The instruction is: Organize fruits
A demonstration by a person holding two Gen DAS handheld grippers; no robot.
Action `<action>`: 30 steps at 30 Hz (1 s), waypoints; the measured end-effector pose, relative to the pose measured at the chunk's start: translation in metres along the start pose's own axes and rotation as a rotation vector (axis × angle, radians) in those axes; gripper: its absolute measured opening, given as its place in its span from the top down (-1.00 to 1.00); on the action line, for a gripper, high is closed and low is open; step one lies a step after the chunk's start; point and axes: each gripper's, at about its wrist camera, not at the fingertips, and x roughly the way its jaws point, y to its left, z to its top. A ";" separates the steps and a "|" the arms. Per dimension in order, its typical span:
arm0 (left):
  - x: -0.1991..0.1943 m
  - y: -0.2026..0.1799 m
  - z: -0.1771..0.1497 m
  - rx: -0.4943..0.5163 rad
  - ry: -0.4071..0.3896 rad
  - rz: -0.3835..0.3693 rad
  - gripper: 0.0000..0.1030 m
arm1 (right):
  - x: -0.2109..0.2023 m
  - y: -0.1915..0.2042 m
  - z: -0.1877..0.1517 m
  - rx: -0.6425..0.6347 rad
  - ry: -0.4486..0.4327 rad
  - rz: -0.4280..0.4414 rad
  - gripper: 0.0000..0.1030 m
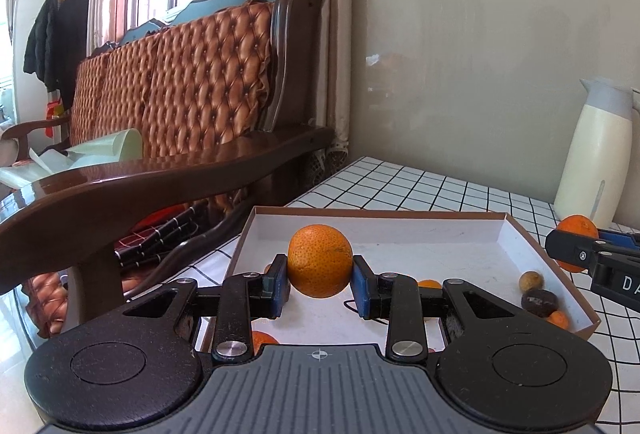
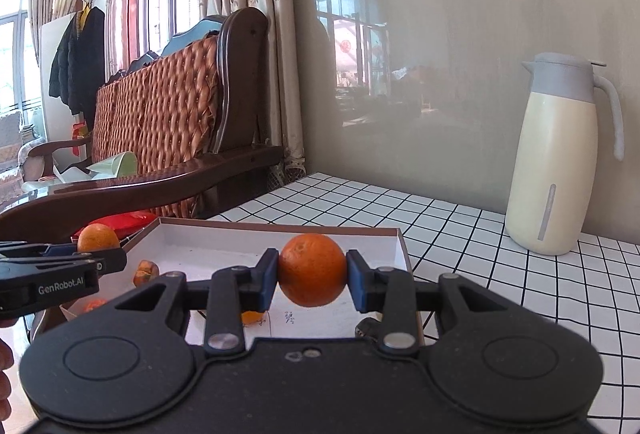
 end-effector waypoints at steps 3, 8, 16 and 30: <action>0.013 0.000 0.001 -0.004 0.012 0.006 0.35 | 0.014 -0.004 0.000 0.013 0.020 0.000 0.46; 0.032 -0.002 0.000 0.002 0.025 0.013 0.34 | 0.034 -0.008 -0.003 0.015 0.045 -0.004 0.46; 0.048 -0.015 0.006 0.049 -0.002 0.096 -1.00 | 0.035 -0.007 0.006 -0.004 -0.076 -0.084 -0.84; 0.003 -0.012 0.023 0.078 -0.035 0.111 -1.00 | 0.004 -0.010 0.023 0.052 -0.105 -0.054 -0.88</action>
